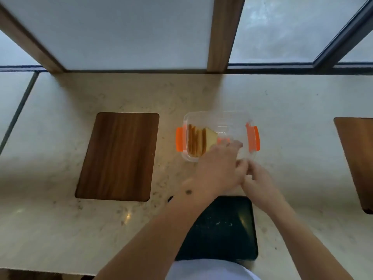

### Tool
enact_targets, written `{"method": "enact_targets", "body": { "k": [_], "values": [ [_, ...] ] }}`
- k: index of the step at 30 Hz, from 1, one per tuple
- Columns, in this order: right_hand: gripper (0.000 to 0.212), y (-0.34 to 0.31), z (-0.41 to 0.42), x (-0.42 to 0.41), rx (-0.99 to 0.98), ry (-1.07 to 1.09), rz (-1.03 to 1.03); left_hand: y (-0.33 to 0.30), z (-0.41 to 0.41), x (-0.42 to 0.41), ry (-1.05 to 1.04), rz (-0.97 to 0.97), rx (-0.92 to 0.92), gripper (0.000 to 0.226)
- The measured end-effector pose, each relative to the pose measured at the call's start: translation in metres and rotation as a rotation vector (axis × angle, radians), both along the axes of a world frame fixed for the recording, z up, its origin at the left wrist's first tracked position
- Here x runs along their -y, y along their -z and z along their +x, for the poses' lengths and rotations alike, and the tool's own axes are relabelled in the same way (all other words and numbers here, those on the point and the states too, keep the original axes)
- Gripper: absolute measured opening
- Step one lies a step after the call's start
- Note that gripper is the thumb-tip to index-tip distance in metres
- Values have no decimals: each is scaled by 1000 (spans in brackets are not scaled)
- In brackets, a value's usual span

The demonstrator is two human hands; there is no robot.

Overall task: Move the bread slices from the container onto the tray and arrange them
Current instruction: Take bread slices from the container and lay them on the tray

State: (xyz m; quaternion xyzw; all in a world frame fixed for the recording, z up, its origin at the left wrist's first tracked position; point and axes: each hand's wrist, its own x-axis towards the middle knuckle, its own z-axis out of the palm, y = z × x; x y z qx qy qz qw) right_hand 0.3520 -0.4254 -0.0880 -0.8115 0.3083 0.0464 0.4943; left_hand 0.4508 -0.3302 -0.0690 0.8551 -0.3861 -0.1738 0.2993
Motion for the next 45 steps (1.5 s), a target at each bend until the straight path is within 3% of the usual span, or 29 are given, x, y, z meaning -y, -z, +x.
{"method": "enact_targets", "body": {
  "k": [2, 4, 6, 8, 12, 22, 29, 32, 35, 38, 42, 45],
  "values": [
    [8, 5, 27, 11, 48, 8, -65, 11, 29, 10, -65, 84, 51, 35],
    [17, 15, 54, 17, 45, -17, -182, 24, 59, 18, -109, 289, 217, 23],
    [34, 31, 83, 21, -41, -83, -286, 35, 83, 32, -62, 552, 327, 21],
    [36, 46, 108, 20, -148, -170, -325, 44, 100, 45, 2, 703, 340, 23],
    [8, 74, 135, 16, -246, -302, -314, 63, 116, 64, 81, 776, 343, 23],
    [47, 107, 140, 23, -312, -185, -156, 92, 117, 67, -11, 860, 184, 35],
    [60, 107, 136, 24, -303, -149, -176, 85, 111, 66, -117, 690, 123, 33],
    [54, 103, 138, 29, -326, -162, -187, 81, 111, 61, -163, 472, -25, 34],
    [52, 100, 136, 43, -327, -144, -49, 81, 110, 50, -259, 242, -209, 40],
    [53, 97, 126, 61, -318, -71, 43, 90, 104, 42, -312, 237, -229, 37],
    [45, 96, 122, 68, -254, -80, 35, 101, 97, 50, -400, 300, -482, 58],
    [42, 98, 123, 65, -222, -95, 38, 106, 93, 54, -426, 253, -566, 46]
  ]
}}
